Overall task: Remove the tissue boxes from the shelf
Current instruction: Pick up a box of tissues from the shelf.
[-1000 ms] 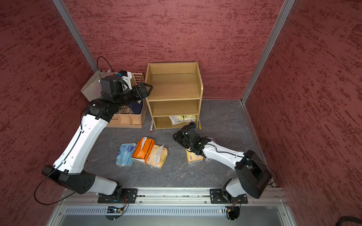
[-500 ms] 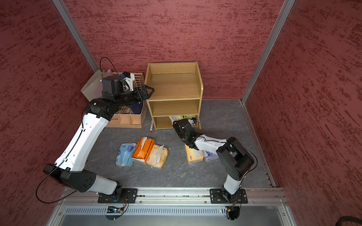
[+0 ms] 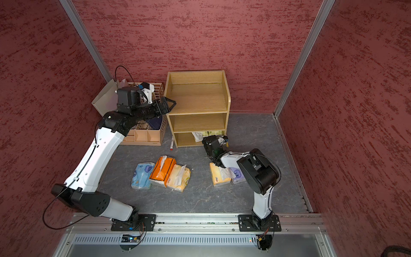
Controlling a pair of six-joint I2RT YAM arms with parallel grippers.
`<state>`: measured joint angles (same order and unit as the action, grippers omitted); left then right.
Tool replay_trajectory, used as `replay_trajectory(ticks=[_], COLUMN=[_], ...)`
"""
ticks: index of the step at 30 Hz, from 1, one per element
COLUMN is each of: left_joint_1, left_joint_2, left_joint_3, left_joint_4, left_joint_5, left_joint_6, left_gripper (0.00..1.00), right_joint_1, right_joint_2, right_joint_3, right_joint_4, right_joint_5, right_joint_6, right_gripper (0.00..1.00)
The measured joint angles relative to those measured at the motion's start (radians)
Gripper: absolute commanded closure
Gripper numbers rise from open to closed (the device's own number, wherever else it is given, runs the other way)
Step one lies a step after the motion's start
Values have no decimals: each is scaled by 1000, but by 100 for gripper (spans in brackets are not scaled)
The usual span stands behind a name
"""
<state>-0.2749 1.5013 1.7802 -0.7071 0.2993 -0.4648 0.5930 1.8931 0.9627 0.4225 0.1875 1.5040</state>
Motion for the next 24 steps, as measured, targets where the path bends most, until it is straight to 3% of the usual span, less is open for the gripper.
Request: replay_trajectory(ticks=[24], left_joint_1=[0], left_joint_2=[5], left_joint_3=[-2], left_joint_4=[10], left_joint_5=[22], left_joint_6=[0], left_gripper=[0], right_joint_1=[-27], right_joint_2=[196], right_joint_3=[188], right_joint_4=[71], right_joint_5=[-6], right_joint_6=[25], right_gripper=[48])
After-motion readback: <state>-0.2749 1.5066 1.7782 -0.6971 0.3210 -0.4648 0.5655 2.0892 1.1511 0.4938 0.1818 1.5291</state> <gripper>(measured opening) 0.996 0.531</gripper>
